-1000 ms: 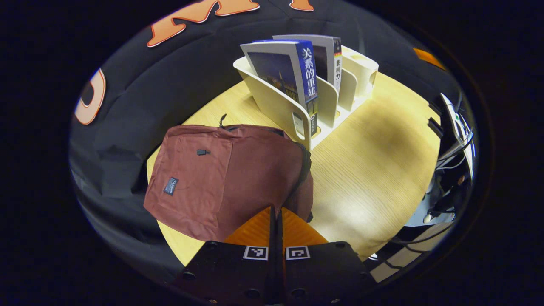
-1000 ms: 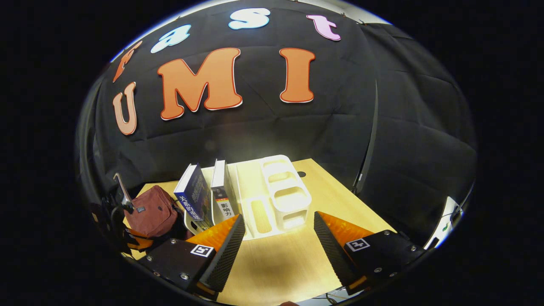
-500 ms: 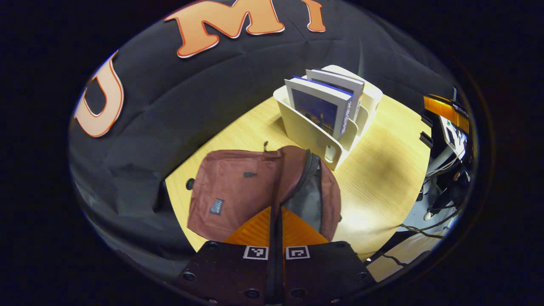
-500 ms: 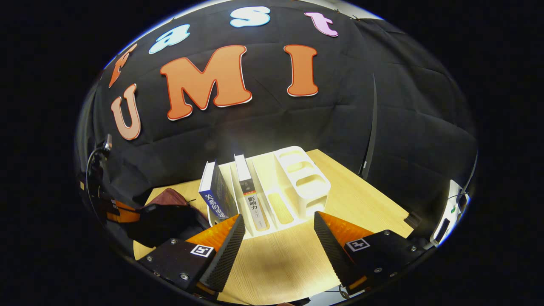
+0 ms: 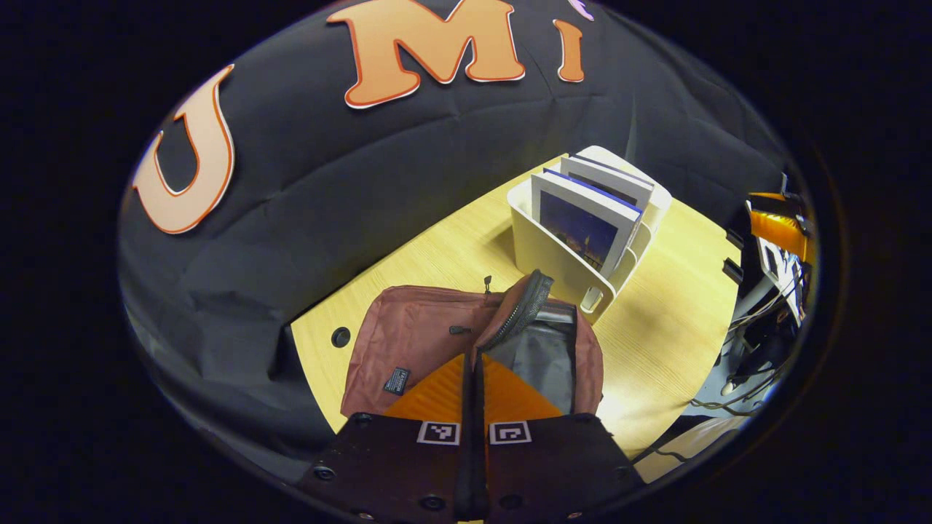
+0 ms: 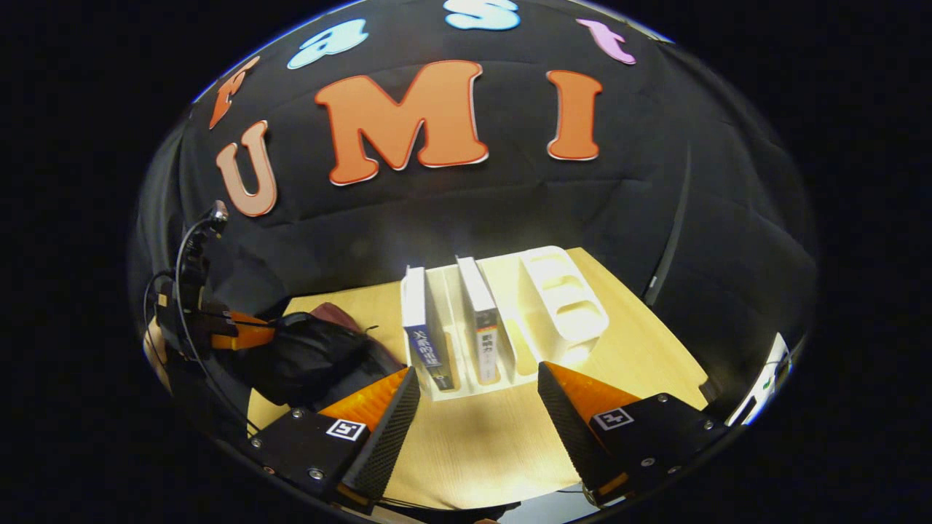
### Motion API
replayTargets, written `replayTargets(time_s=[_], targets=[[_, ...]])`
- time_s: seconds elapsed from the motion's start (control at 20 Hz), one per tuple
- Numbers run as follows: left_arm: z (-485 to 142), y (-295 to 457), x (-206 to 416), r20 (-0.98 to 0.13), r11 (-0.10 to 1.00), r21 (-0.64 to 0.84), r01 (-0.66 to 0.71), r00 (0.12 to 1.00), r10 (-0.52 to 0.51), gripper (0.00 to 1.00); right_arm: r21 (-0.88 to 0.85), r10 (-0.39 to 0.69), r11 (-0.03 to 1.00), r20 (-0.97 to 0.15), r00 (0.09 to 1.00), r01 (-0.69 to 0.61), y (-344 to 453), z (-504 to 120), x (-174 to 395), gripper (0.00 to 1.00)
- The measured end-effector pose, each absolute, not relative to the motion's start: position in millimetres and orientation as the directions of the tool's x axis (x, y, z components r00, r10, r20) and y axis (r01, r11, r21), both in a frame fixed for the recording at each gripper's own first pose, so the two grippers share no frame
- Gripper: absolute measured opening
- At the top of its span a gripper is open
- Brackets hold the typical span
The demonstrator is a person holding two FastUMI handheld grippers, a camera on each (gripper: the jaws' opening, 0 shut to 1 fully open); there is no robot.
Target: Open the schoolbag, grab two books from the bookshelf and put them into the schoolbag.
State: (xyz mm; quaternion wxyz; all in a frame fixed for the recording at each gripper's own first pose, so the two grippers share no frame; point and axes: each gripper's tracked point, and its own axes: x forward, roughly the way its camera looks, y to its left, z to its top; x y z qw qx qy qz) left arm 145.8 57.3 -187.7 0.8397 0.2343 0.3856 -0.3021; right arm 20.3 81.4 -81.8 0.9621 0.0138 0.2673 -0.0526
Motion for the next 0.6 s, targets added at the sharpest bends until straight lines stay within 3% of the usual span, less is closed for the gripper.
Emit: replayTargets(time_s=[0.3, 0.45, 0.6], targets=[[-199.2, 61.3, 153.3, -0.79, 0.722, 0.132, 0.679, 0.512, -0.337, 0.01, -0.005, 0.045, 0.998, -0.678, 0.733, -0.066, 137.2, -60.4, 84.3, 0.97], [-196.1, 62.6, 158.3, -0.784, 0.731, 0.134, 0.669, 0.523, -0.335, 0.01, 0.047, 0.087, 0.996, -0.77, 0.632, -0.08, 154.6, -68.9, 125.7, 0.97], [-192.3, 64.9, 160.5, -0.778, 0.747, 0.119, 0.654, 0.528, -0.339, 0.01, 0.035, 0.058, 0.998, -0.826, 0.56, -0.051, 155.6, -90.1, 167.9, 0.98]])
